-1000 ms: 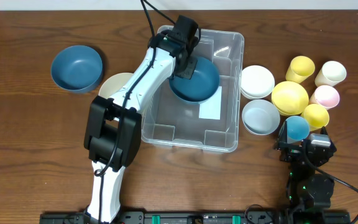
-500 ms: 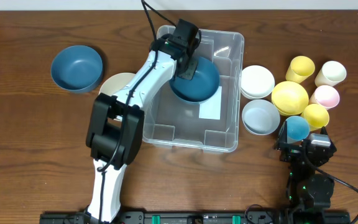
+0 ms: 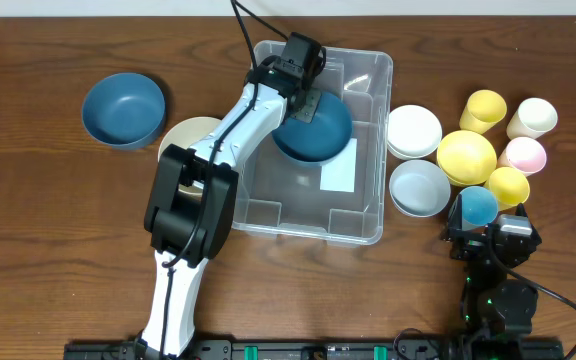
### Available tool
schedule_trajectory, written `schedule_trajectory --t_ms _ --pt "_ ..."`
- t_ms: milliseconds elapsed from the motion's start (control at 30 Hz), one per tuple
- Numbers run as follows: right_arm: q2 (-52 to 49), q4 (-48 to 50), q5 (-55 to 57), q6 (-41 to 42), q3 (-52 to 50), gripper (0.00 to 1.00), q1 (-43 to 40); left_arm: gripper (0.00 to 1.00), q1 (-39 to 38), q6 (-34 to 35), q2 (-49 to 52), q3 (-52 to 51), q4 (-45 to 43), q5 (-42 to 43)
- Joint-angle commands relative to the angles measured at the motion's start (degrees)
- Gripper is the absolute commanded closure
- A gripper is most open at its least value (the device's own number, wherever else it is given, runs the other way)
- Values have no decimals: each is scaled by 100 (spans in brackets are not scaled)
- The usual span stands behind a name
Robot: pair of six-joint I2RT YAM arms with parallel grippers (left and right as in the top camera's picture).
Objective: Pack container
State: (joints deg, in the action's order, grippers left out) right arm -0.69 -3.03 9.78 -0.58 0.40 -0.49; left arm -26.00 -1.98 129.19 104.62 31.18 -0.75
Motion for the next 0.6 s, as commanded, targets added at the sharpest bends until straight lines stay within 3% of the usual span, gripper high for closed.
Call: schedule_trajectory --t_ms 0,300,567 --pt "42 -20 31 76 -9 1 55 94 9 -372 35 72 -107 -514" --pt "42 -20 31 76 -9 1 55 94 122 -393 -109 170 -170 -619" --pt "42 -20 31 76 -9 1 55 94 138 -376 -1318 227 188 -621"
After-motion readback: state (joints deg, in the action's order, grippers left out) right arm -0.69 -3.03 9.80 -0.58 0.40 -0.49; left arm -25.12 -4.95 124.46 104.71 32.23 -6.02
